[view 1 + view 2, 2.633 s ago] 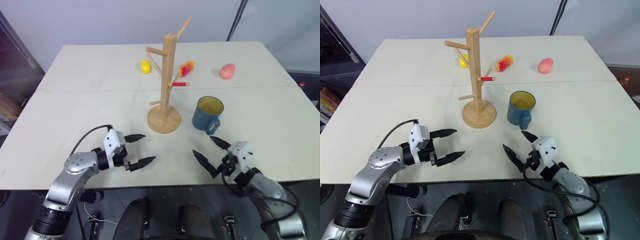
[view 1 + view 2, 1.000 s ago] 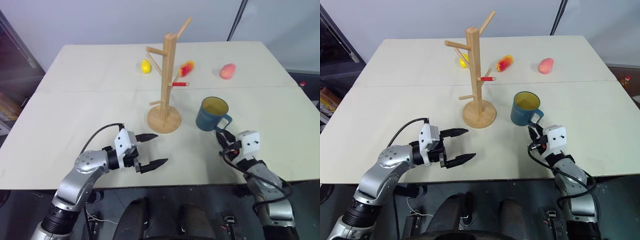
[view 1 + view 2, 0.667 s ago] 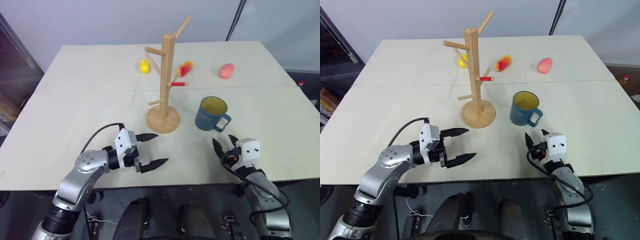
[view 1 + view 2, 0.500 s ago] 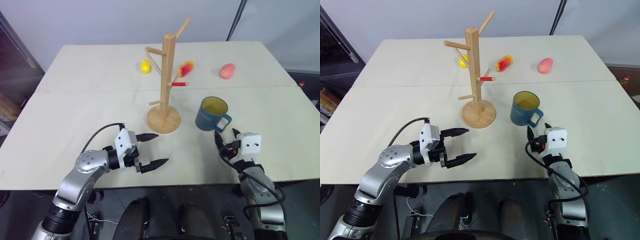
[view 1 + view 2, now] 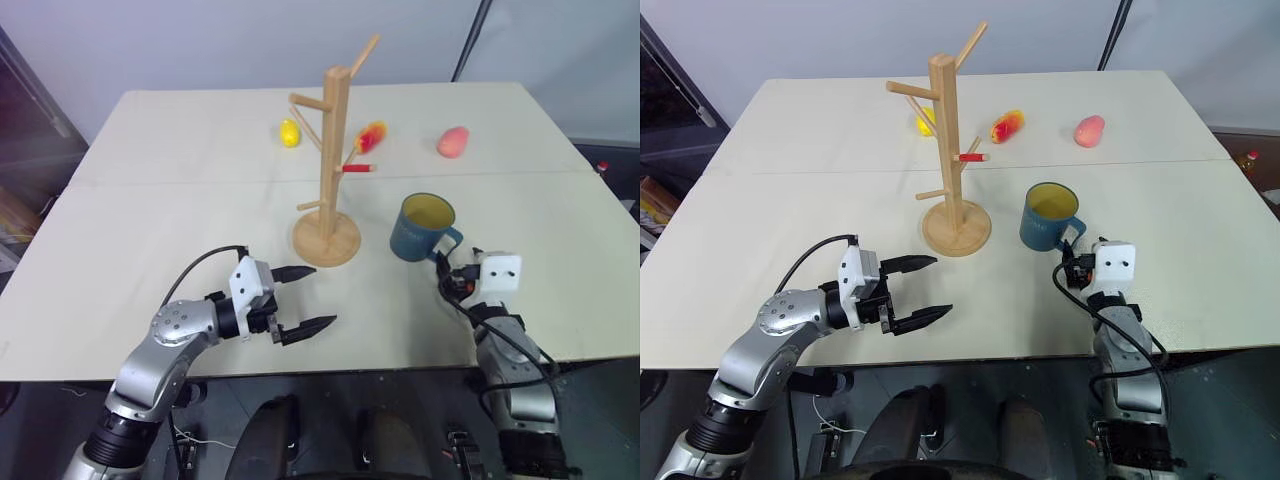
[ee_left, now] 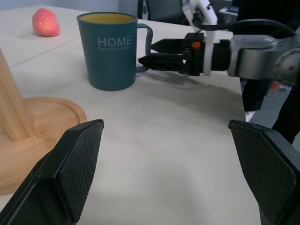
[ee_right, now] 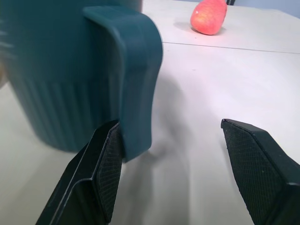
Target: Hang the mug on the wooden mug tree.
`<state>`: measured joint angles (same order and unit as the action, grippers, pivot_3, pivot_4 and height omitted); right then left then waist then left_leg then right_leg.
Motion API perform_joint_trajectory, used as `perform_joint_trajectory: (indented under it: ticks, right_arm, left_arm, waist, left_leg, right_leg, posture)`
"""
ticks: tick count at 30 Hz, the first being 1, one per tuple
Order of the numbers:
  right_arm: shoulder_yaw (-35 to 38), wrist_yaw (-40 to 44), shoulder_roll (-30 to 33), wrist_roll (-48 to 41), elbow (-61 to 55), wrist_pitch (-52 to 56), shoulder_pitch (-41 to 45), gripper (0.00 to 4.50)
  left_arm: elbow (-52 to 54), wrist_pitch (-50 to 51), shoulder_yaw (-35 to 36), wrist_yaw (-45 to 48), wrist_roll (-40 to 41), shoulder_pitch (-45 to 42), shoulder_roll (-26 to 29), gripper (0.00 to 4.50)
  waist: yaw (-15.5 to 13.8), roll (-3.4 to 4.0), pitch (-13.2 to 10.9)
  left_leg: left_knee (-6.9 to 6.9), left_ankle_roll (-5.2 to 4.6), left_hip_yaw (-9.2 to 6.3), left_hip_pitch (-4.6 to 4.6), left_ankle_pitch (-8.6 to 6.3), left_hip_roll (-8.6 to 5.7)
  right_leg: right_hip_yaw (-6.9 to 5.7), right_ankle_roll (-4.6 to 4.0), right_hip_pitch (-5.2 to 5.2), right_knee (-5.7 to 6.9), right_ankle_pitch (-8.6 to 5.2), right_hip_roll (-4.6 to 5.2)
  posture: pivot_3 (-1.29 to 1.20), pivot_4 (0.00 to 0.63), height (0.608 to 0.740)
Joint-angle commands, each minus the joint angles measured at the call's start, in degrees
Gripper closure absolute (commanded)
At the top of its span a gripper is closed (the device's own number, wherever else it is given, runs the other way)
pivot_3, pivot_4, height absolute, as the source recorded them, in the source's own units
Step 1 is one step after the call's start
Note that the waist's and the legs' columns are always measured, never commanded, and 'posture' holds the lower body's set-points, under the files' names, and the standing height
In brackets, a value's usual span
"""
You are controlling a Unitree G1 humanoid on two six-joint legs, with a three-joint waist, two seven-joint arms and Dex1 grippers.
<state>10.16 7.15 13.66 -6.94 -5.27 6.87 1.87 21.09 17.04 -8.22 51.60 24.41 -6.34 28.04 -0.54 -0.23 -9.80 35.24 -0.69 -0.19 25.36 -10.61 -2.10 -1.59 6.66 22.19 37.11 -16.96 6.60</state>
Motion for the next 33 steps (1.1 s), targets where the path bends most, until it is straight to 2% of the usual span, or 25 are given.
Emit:
perform_joint_trajectory:
  ticks: [1,4,7,10,12,18,20,23,25,28,33]
  right_arm:
    - [0.99,-0.94,0.09,0.33,1.2,-0.55,2.27,1.18]
    - [1.04,-0.91,-0.1,-0.32,2.3,-0.21,3.26,1.18]
    - [1.18,-0.21,-0.33,-1.51,2.38,-0.31,3.49,1.95]
    - [0.86,1.12,-0.36,-2.59,1.59,-0.8,3.26,3.59]
    - [0.58,1.79,-0.21,-2.76,0.96,-1.26,2.9,4.45]
    - [-1.52,4.62,2.33,-0.11,-3.09,-3.36,0.94,4.45]
    - [-3.94,8.0,6.33,3.37,-6.16,-5.42,-0.32,4.45]
    - [-8.62,16.27,16.1,9.5,-11.7,-11.13,-1.54,4.45]
    - [-9.76,20.22,20.72,10.29,-14.66,-12.02,-1.16,4.45]
    - [-8.97,22.86,23.65,8.54,-18.26,-8.33,1.99,4.45]
    - [-8.55,26.34,25.67,6.44,-21.67,3.39,13.39,4.45]
  left_arm:
    - [2.04,-0.64,0.32,-0.19,0.6,0.04,-0.11,0.0]
    - [1.99,-0.73,0.22,-0.29,0.5,0.07,-0.19,0.0]
    - [1.97,-0.98,0.16,-0.38,0.33,0.27,-0.16,0.0]
    - [1.73,-1.4,0.23,-0.35,0.2,0.66,-0.08,0.0]
    - [1.76,-1.54,0.22,-0.39,0.14,0.87,-0.08,0.0]
    - [1.02,-2.15,0.56,-0.3,-0.06,1.01,0.02,0.0]
    - [0.43,-2.42,1.07,-0.36,-0.15,0.86,0.22,0.0]
    - [-0.66,-2.71,1.77,-0.19,-0.14,0.29,0.69,0.0]
    - [-1.29,-3.04,1.98,0.08,-0.18,0.02,0.94,0.0]
    - [-2.2,-3.75,2.26,0.29,-0.22,-0.48,1.12,0.0]
    - [-4.34,-4.87,4.9,0.33,1.75,-1.73,0.4,0.0]
  waist:
    - [0.03,0.0,0.0]
    - [0.03,0.0,0.0]
    - [0.02,0.0,0.0]
    - [0.06,0.0,0.0]
    - [0.07,0.0,0.0]
    - [0.07,0.02,-0.01]
    - [0.03,0.05,-0.03]
    - [0.07,0.07,-0.04]
    - [0.14,0.06,-0.04]
    - [0.06,0.02,-0.04]
    - [-0.07,0.0,-0.06]
  left_leg:
    - [0.0,0.0,0.0,0.0,0.0,0.0]
    - [0.0,0.0,0.0,0.0,0.0,0.0]
    - [0.0,0.0,0.0,0.0,0.0,0.0]
    - [0.0,0.0,0.0,0.0,0.0,0.0]
    - [0.0,0.0,0.0,0.0,0.0,0.0]
    - [0.0,0.0,0.0,0.0,0.0,0.01]
    - [0.0,0.0,0.0,0.01,0.0,0.0]
    - [0.02,0.0,0.02,0.01,0.0,-0.01]
    - [0.01,0.0,0.01,0.0,0.0,0.01]
    - [0.03,-0.01,0.0,-0.01,0.0,0.03]
    - [0.09,0.0,-0.01,0.01,0.0,0.03]
  right_leg:
    - [0.0,0.01,0.01,0.0,0.01,-0.06]
    - [0.01,0.02,0.0,0.01,0.01,-0.07]
    - [0.01,0.04,0.0,0.02,0.02,-0.07]
    - [0.01,0.04,0.0,0.02,0.02,-0.08]
    - [0.01,0.04,0.01,0.02,0.02,-0.08]
    - [0.01,0.04,0.01,0.02,0.02,-0.08]
    - [0.01,0.04,0.02,0.02,0.02,-0.07]
    - [0.01,0.04,0.01,0.02,0.02,-0.08]
    - [0.01,0.04,0.01,0.02,0.01,-0.11]
    - [-0.01,0.06,-0.01,0.02,0.02,-0.12]
    - [-0.01,0.06,-0.01,0.03,0.03,-0.05]
  posture:
    - [0.0,0.15,0.74]
    - [0.0,0.15,0.74]
    - [0.0,0.15,0.74]
    - [0.0,0.15,0.74]
    - [0.0,0.15,0.74]
    - [0.0,0.15,0.74]
    - [0.0,0.15,0.74]
    - [0.0,0.15,0.74]
    - [0.0,0.15,0.74]
    - [0.0,0.15,0.74]
    - [0.0,0.15,0.74]
